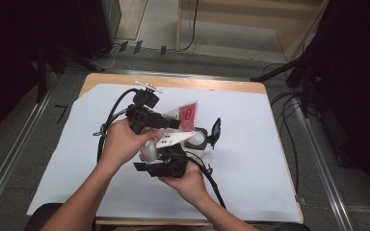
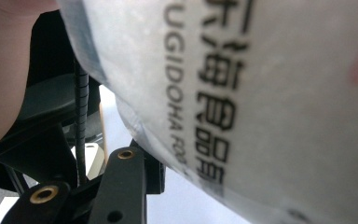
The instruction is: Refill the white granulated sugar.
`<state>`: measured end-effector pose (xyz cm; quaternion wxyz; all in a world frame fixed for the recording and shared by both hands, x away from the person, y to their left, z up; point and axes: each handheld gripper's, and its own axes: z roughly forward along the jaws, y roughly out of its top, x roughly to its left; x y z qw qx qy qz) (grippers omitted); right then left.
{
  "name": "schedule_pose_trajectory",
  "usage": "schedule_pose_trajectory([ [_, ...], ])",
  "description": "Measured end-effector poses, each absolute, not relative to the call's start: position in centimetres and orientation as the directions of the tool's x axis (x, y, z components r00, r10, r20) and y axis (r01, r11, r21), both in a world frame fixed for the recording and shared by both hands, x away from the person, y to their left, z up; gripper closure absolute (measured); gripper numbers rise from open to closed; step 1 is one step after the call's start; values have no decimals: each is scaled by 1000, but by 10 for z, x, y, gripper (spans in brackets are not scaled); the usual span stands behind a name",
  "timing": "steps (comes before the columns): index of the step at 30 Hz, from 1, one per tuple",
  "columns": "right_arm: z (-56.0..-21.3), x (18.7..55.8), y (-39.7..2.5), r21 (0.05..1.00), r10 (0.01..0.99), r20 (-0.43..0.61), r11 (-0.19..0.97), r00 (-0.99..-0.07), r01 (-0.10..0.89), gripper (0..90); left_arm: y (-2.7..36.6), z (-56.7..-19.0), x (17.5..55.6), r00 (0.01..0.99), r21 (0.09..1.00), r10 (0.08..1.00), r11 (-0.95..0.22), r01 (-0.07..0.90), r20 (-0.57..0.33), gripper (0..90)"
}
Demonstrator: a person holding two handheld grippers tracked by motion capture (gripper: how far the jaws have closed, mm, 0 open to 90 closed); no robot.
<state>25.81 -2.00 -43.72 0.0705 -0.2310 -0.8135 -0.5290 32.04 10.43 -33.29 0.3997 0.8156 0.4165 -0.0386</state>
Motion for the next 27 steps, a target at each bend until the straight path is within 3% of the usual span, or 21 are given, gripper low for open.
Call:
schedule_pose_trajectory([
  [27,-438,257,-21,833,312,336,341,-889,435,623,103,-333,320,655,625,647,-336,704,-390,688],
])
